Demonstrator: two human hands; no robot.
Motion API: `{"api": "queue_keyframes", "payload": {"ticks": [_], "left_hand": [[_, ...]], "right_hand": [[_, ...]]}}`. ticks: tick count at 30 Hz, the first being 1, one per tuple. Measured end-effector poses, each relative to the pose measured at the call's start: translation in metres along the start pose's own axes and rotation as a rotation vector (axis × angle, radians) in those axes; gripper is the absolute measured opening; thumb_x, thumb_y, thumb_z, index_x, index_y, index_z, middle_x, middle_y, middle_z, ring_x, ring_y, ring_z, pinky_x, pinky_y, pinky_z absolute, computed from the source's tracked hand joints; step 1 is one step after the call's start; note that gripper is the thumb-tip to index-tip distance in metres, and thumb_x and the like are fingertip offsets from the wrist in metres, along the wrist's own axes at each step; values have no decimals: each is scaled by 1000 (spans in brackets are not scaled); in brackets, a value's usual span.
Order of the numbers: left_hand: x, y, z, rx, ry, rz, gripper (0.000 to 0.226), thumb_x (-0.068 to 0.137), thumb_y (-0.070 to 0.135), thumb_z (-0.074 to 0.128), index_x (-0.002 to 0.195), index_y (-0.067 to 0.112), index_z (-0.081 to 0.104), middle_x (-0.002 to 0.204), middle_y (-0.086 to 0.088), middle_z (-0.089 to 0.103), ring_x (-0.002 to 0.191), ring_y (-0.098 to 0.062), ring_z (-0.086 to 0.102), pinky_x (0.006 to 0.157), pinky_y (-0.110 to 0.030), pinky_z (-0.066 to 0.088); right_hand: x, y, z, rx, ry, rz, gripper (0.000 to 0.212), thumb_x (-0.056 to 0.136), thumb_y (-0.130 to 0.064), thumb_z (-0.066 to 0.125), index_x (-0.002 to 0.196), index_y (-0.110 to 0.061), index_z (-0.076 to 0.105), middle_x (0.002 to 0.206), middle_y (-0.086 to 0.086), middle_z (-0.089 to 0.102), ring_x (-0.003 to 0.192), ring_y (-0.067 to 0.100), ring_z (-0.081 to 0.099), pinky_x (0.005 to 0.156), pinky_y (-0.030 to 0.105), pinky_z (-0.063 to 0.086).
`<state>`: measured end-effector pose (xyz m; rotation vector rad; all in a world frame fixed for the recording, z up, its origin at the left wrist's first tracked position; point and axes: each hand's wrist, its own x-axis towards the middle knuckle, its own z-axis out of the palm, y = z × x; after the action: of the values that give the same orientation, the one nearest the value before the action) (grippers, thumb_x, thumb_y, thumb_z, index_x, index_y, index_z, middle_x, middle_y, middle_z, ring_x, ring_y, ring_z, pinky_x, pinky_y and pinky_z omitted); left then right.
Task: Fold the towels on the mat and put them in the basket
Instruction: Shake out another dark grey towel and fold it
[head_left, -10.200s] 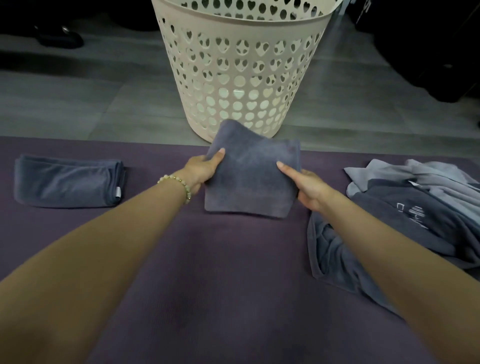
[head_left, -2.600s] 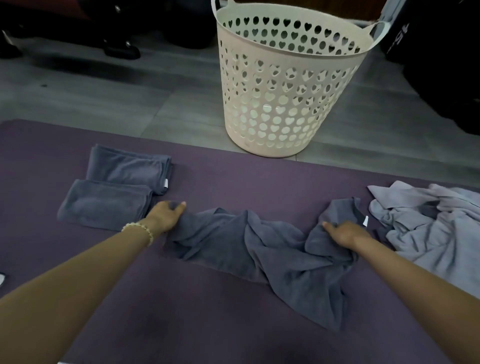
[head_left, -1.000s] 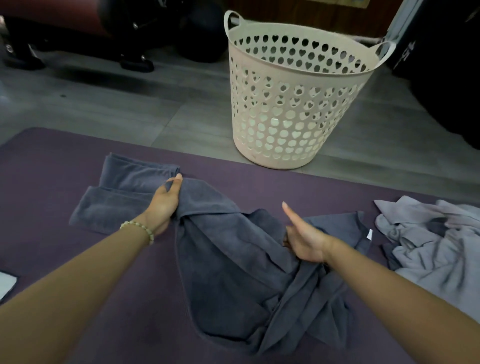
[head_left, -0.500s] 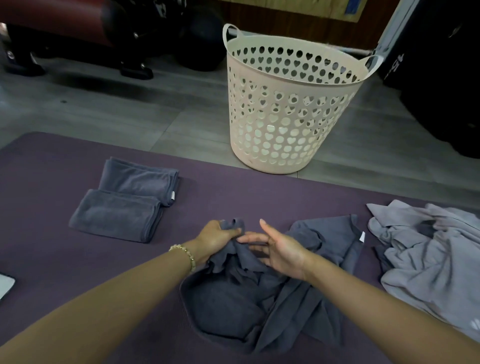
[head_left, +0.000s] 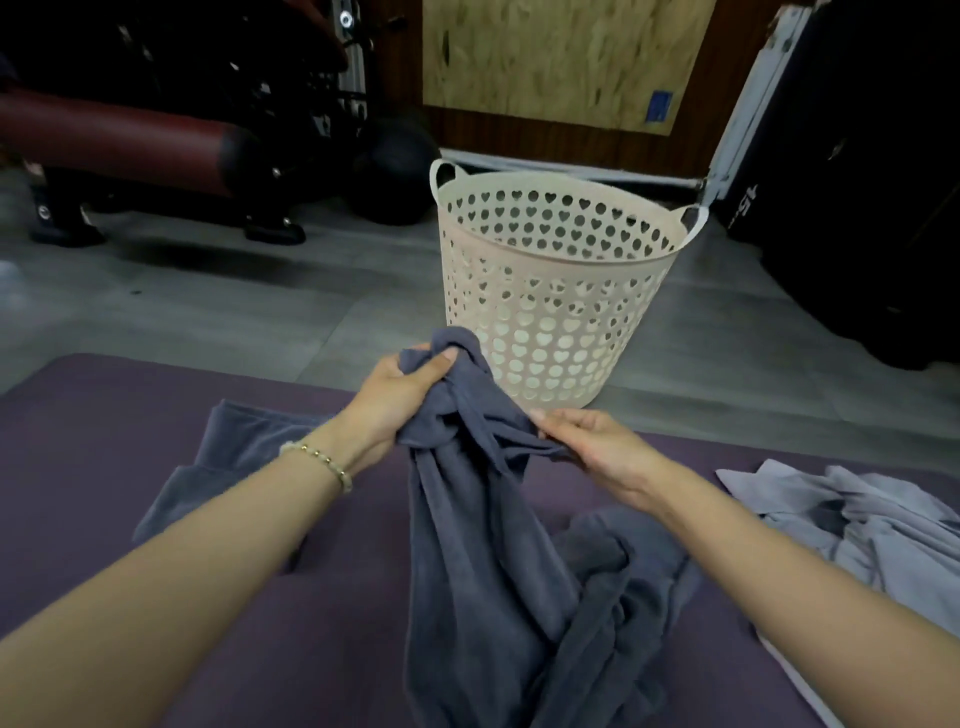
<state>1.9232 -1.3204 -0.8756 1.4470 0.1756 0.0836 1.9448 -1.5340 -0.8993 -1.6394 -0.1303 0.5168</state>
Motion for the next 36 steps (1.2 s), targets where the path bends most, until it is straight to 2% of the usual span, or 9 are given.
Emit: {"api": "queue_keyframes", "payload": {"ticks": [2, 4, 8, 11, 16, 19, 23, 30, 36], "left_hand": [[10, 46, 1, -32, 3, 52, 10, 94, 21, 56, 90, 19, 64, 68, 8, 72, 64, -5, 68, 54, -15, 51], [16, 91, 7, -35, -44, 112, 10, 95, 22, 54, 93, 20, 64, 71, 7, 72, 63, -4, 68, 53, -16, 51], [19, 170, 30, -6, -92, 264, 10, 94, 23, 56, 93, 18, 65, 82, 0, 70, 70, -8, 66, 60, -18, 54], [20, 223, 45, 4, -94, 361, 8, 93, 22, 58, 90, 19, 64, 84, 0, 68, 70, -6, 65, 61, -17, 53], [19, 315, 59, -10, -83, 507, 7, 93, 23, 58, 90, 20, 64, 84, 2, 68, 73, -9, 64, 60, -18, 52], [13, 378, 64, -14, -19, 600, 11, 91, 29, 60, 88, 19, 62, 81, 1, 66, 71, -12, 64, 55, -20, 50], [-12, 436, 75, -48, -36, 760, 19, 92, 30, 59, 78, 17, 58, 54, 8, 65, 46, 0, 61, 42, -13, 45], [23, 387, 38, 278, -68, 679, 26, 90, 44, 55, 89, 22, 69, 88, 2, 70, 80, -7, 65, 73, -19, 51], [50, 309, -16, 479, -55, 510, 28, 86, 38, 63, 92, 12, 73, 93, -4, 74, 89, -12, 66, 78, -23, 50]], "right_hand": [[-1, -41, -9, -1, 5, -45, 6, 86, -18, 65, 83, -14, 62, 62, -4, 61, 56, 7, 53, 61, 17, 49], [-5, -79, -11, -44, -23, -62, 34, 82, -32, 67, 107, -12, 60, 69, -3, 57, 59, 8, 53, 67, 22, 52], [-12, -140, -6, -33, -78, -95, 83, 61, -65, 74, 130, -25, 52, 124, -3, 61, 111, 19, 59, 100, 37, 47], [-20, -188, -2, 86, -78, -175, 66, 73, -55, 71, 128, -22, 54, 124, 9, 64, 115, 26, 60, 104, 44, 44], [-44, -293, -12, 124, 82, -396, 23, 94, -34, 53, 105, -17, 63, 110, 8, 70, 98, 18, 66, 81, 31, 54], [-68, -361, -19, 153, 100, -578, 26, 96, -32, 49, 109, -14, 63, 102, 2, 72, 90, 14, 69, 72, 27, 56], [-96, -423, -24, 206, 77, -750, 38, 95, -35, 49, 125, -14, 56, 120, 3, 67, 109, 16, 64, 89, 32, 53], [-73, -396, -62, 160, 262, -527, 42, 96, -37, 51, 131, -14, 54, 110, 4, 70, 92, 17, 69, 74, 29, 57], [-63, -330, -120, 155, 401, -400, 23, 91, -32, 57, 102, -12, 62, 84, 4, 72, 77, 15, 68, 67, 26, 55]]}}
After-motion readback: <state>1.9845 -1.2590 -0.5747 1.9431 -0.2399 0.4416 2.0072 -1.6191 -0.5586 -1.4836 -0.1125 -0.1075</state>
